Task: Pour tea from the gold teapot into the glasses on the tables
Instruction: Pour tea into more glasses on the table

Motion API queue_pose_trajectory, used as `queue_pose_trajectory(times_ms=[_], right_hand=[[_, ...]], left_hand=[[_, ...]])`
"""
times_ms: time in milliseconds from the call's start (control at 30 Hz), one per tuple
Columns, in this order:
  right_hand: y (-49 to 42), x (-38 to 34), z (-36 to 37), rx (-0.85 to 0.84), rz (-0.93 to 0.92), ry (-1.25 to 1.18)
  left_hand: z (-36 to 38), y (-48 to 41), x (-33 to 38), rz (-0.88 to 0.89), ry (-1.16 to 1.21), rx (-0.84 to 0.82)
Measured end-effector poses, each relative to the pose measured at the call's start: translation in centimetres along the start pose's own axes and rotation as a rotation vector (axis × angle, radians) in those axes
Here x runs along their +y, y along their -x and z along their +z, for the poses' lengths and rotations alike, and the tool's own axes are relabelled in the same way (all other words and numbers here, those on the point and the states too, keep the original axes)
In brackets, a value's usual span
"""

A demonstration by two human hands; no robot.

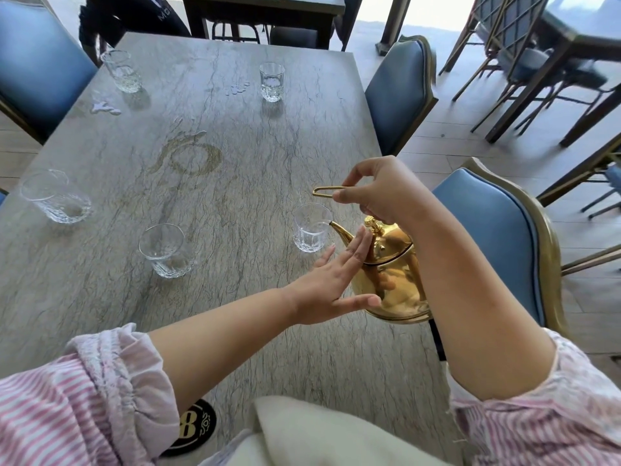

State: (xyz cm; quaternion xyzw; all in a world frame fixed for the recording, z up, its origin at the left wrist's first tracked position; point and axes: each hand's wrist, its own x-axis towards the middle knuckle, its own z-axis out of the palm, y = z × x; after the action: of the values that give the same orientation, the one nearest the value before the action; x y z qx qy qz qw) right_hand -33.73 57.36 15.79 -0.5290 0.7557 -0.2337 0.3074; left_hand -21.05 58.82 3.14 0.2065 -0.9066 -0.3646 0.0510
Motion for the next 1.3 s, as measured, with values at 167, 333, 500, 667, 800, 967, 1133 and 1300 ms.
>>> queue_pose_trajectory(times_ms=[167,333,500,667,800,967,1133,1300], right_hand=[[0.2,-0.2,-0.2,-0.009,0.003,0.009],[0.4,-0.4,-0.4,-0.004,0.002,0.013],[0.5,-0.7,-0.4,0.001,-0.007,0.026],[0.6,-1.2,-0.7,-0.002,-0.010,0.020],[0.8,-1.6,-1.1,-0.006,-0.015,0.029],[1.0,-2.1,-1.7,-0.015,-0.033,0.049],[1.0,-2.3,-1.8,-0.008,-0.043,0.066],[0.8,-2.1,-1.6,-0.008,-0.048,0.069]], left_hand=[[0.0,-0.1,0.2,0.001,-0.001,-0.002],[-0.2,-0.1,0.2,0.019,0.016,0.003],[-0.3,0.1,0.3,0.025,0.029,0.016],[-0.6,0.2,0.6,0.024,0.049,0.026],[-0.8,0.1,1.0,0.035,0.062,0.046],[-0.8,0.1,1.5,0.051,0.096,0.086],[-0.7,0.1,1.9,0.056,0.137,0.120],[-0.6,0.1,1.6,0.057,0.119,0.106]])
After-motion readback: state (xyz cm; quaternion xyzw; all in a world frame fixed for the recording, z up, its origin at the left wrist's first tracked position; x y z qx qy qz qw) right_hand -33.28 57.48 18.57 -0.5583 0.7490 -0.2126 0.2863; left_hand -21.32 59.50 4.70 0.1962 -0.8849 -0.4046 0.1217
